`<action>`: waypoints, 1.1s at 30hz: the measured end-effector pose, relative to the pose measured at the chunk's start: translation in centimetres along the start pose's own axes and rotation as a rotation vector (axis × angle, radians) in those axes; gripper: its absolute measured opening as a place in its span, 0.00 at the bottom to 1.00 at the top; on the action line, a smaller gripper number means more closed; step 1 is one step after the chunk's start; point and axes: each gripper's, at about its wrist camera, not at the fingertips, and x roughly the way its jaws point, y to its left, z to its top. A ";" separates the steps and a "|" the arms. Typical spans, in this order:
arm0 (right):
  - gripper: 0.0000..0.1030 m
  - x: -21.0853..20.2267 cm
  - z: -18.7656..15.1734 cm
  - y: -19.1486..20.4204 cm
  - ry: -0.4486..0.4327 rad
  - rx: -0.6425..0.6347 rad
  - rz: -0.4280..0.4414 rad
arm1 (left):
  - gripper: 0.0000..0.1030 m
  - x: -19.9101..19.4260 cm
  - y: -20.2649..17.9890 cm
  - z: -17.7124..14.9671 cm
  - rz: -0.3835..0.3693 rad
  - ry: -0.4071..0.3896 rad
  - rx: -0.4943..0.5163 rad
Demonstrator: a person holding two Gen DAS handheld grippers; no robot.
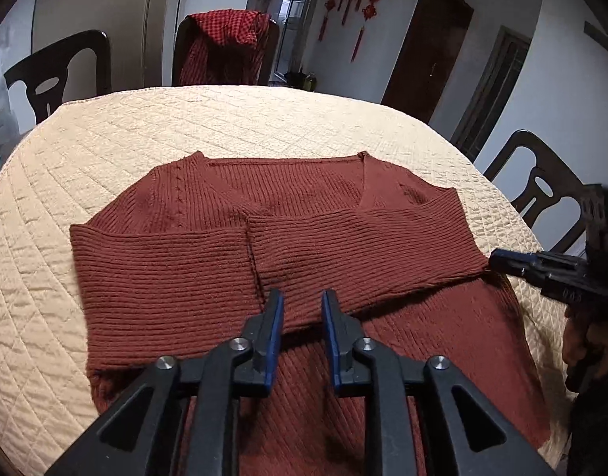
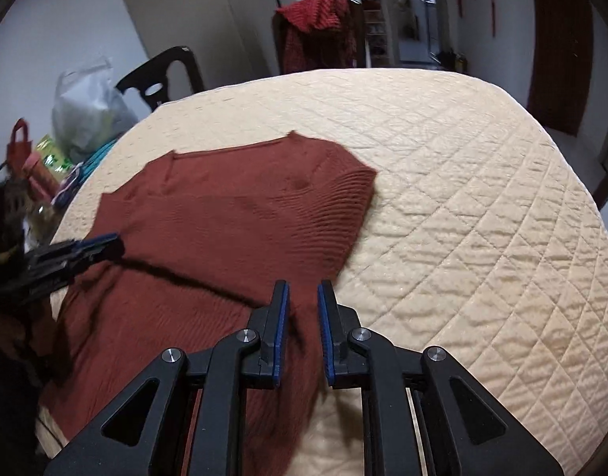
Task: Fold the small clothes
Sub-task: 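Grasp the sweater hem with the left tool while the right tool grasps it too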
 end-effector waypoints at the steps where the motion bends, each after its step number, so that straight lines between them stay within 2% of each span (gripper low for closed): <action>1: 0.13 0.6 -0.3 0.0 0.023 -0.009 -0.016 | 0.28 0.2 0.2 -0.2 0.020 0.007 0.009; 3: 0.14 1.0 -0.7 -0.4 0.021 0.006 -0.023 | 0.28 0.2 0.7 -0.4 0.031 0.020 -0.014; 11: 0.15 -3.0 -1.9 0.2 -0.042 0.013 0.007 | 0.32 -4.4 1.3 -2.2 0.087 -0.048 -0.029; 14: 0.24 -4.3 -3.3 0.4 -0.053 0.030 0.040 | 0.32 -6.1 1.6 -3.7 0.093 -0.064 -0.045; 16: 0.33 -5.1 -4.5 0.5 -0.059 0.045 0.058 | 0.35 -7.3 1.7 -4.9 0.106 -0.078 -0.052; 19: 0.35 -5.9 -6.1 0.1 -0.053 0.084 0.093 | 0.43 -9.3 2.3 -6.8 0.108 -0.104 -0.068; 21: 0.35 -6.1 -7.4 -0.1 -0.043 0.114 0.104 | 0.44 -10.1 2.6 -8.1 0.113 -0.110 -0.094; 28: 0.35 -6.3 -11.0 0.6 0.012 0.166 0.173 | 0.44 -10.8 2.6 -12.3 0.068 -0.081 -0.171; 33: 0.36 -6.8 -12.6 2.0 0.018 0.159 0.219 | 0.44 -10.8 1.7 -14.4 0.019 -0.056 -0.193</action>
